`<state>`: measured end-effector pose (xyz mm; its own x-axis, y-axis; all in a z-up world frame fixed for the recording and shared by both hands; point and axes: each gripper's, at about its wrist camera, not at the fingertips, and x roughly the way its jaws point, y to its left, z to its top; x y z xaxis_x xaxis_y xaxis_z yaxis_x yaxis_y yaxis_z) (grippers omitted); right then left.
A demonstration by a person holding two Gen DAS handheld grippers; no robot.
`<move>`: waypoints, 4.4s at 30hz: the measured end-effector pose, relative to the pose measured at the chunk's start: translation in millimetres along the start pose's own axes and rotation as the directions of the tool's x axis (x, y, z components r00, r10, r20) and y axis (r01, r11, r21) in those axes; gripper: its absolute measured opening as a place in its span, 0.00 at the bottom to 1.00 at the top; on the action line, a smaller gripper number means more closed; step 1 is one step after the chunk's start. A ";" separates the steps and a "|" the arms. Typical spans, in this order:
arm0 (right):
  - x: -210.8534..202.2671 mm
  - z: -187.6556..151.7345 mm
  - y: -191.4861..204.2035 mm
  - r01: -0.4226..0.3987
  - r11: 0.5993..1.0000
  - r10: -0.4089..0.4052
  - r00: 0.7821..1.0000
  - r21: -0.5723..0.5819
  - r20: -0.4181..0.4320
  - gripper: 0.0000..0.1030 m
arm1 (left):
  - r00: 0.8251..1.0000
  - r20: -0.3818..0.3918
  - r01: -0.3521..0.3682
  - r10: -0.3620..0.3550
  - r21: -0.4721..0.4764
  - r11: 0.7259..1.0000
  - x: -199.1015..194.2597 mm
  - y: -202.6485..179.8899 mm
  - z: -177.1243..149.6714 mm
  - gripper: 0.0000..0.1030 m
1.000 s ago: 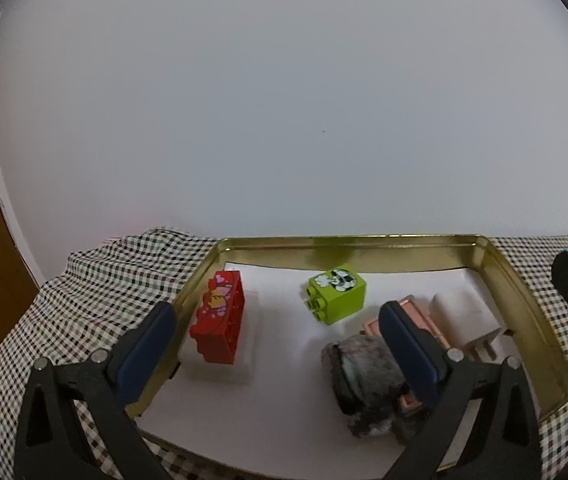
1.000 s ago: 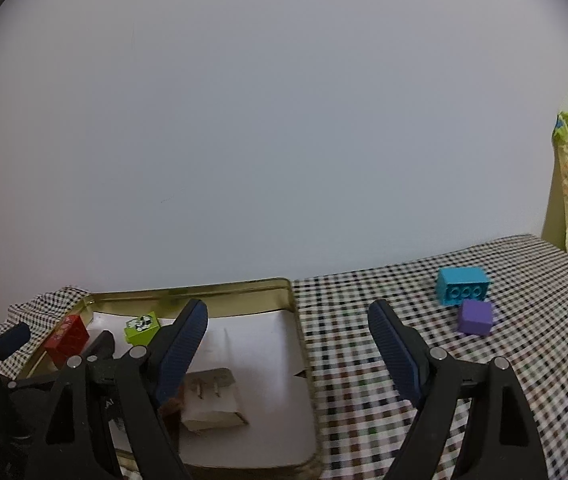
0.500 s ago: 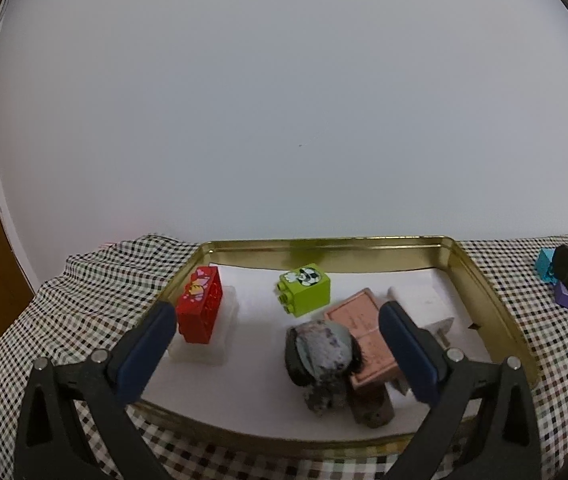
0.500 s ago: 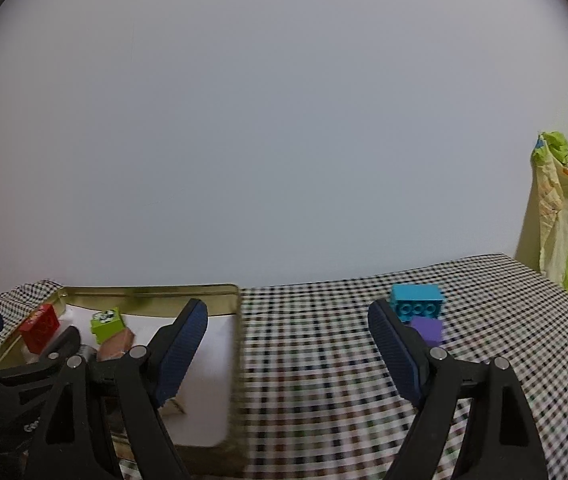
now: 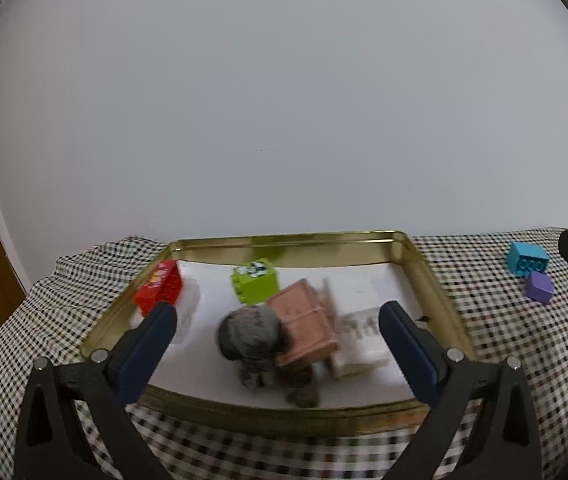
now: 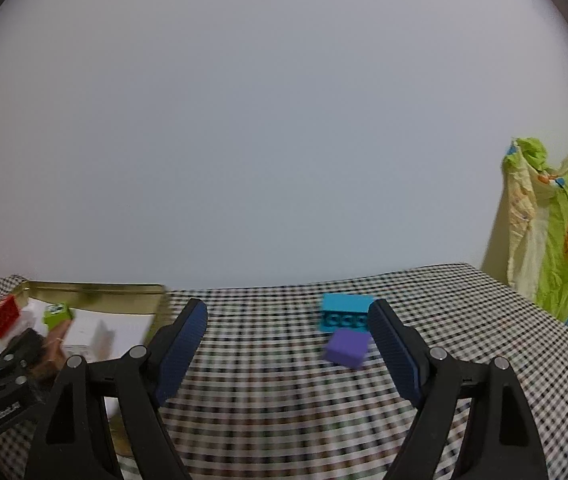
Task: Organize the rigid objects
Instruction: 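Withdraw both grippers from the tray toward the purple cube and blue brick, then grasp the purple cube with the left gripper while the right gripper grasps the blue brick, then carry the purple cube and blue brick over the gold tray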
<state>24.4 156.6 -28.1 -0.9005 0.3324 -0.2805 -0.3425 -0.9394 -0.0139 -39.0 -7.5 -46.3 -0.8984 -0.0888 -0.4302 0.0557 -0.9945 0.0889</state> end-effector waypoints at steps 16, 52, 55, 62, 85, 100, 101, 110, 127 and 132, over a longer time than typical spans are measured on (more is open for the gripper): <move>4.7 6.1 -88.4 0.135 0.990 -0.135 0.991 0.027 -0.024 0.82 | 0.996 0.014 0.083 -0.085 0.083 0.993 -19.1 -75.9 2.7 0.99; 39.7 4.0 -179.2 0.241 0.956 -0.211 0.961 0.168 -0.180 0.82 | 0.812 -0.446 0.483 -0.376 0.153 0.862 85.1 -267.8 25.2 0.68; 40.3 3.7 -178.7 0.239 0.957 -0.210 0.961 0.163 -0.180 0.82 | 0.800 -0.446 0.487 -0.400 0.094 0.869 87.6 -256.0 25.4 0.54; 42.0 2.4 -180.3 0.223 0.960 -0.189 0.963 0.171 -0.195 0.82 | 0.806 -0.414 0.482 -0.422 0.046 0.875 67.9 -224.5 19.1 0.38; 141.4 6.7 -79.7 -0.023 0.990 0.081 0.903 0.141 -0.421 0.82 | 0.949 -0.116 0.301 -0.294 0.049 0.952 -16.2 -66.2 46.7 0.38; 192.2 3.1 -48.0 0.127 0.989 -0.064 0.823 0.074 -0.564 0.64 | 0.952 -0.152 0.272 -0.267 0.014 0.962 3.6 -49.6 44.8 0.38; 188.6 2.4 -46.8 0.116 0.990 -0.053 0.825 0.076 -0.562 0.64 | 0.951 -0.148 0.276 -0.271 0.013 0.961 2.3 -49.3 45.2 0.38; 101.4 -4.5 -61.3 0.088 0.987 -0.018 0.897 0.138 -0.442 0.64 | 0.952 -0.127 0.286 -0.279 0.041 0.957 -10.3 -59.0 40.8 0.38; 8.8 -18.1 -89.3 0.093 0.973 -0.029 0.957 0.211 -0.287 0.64 | 0.950 -0.129 0.301 -0.284 0.147 0.942 -17.1 -91.1 7.8 0.38; -0.9 -17.7 -80.7 0.096 0.978 -0.048 0.967 0.186 -0.251 0.64 | 0.948 -0.132 0.308 -0.289 0.158 0.938 -17.6 -94.7 3.1 0.38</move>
<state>57.7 230.6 -43.7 -0.7869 0.3452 -0.5115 -0.4715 -0.8711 0.1375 -29.8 88.4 -44.3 -0.8105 0.1962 -0.5520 -0.2936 -0.9514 0.0929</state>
